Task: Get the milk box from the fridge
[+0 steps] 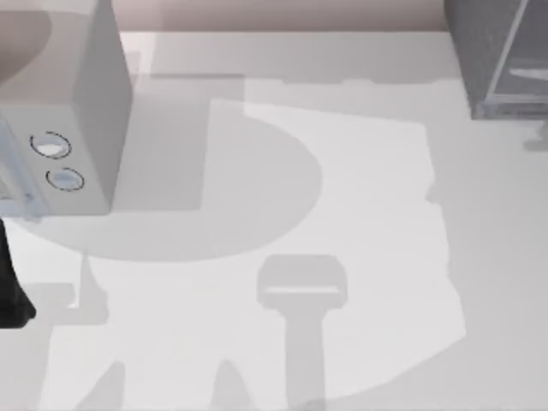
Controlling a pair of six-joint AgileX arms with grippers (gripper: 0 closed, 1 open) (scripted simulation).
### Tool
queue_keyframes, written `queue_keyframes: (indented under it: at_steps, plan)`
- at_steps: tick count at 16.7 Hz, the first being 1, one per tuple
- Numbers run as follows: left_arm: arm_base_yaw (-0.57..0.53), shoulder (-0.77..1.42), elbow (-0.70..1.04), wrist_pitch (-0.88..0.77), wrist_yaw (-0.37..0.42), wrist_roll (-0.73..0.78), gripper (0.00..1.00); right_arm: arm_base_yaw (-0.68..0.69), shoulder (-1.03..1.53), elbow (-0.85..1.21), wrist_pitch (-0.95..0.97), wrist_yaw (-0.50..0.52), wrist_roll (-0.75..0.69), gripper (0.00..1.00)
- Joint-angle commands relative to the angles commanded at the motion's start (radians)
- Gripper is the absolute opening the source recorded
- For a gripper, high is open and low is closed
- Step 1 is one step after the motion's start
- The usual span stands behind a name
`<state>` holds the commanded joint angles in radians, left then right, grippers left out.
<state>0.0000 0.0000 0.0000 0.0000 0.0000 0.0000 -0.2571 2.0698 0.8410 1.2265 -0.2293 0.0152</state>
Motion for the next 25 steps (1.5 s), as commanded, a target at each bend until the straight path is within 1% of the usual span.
queue_keyframes:
  at_steps: [2, 4, 11, 14, 16, 19, 25]
  plan:
    - [0.0, 0.0, 0.0, 0.0, 0.0, 0.0, 1.0, -0.015, -0.047, -0.095, 0.043, -0.011, 0.001, 0.0]
    - [0.0, 0.0, 0.0, 0.0, 0.0, 0.0, 1.0, -0.025, -0.076, -0.146, 0.076, -0.019, 0.001, 0.0]
    - [0.0, 0.0, 0.0, 0.0, 0.0, 0.0, 1.0, -0.02, -0.086, -0.156, 0.075, -0.019, 0.002, 0.0]
    - [0.0, 0.0, 0.0, 0.0, 0.0, 0.0, 1.0, -0.003, -0.181, -0.18, 0.022, -0.009, -0.001, 0.0]
    - [0.0, 0.0, 0.0, 0.0, 0.0, 0.0, 1.0, 0.014, -0.296, -0.213, -0.046, 0.004, -0.003, 0.0]
    - [0.0, 0.0, 0.0, 0.0, 0.0, 0.0, 1.0, 0.047, -0.545, -0.293, -0.201, 0.032, -0.005, 0.0]
    - [0.0, 0.0, 0.0, 0.0, 0.0, 0.0, 1.0, 0.131, -1.225, -0.543, -0.641, 0.109, -0.003, 0.0]
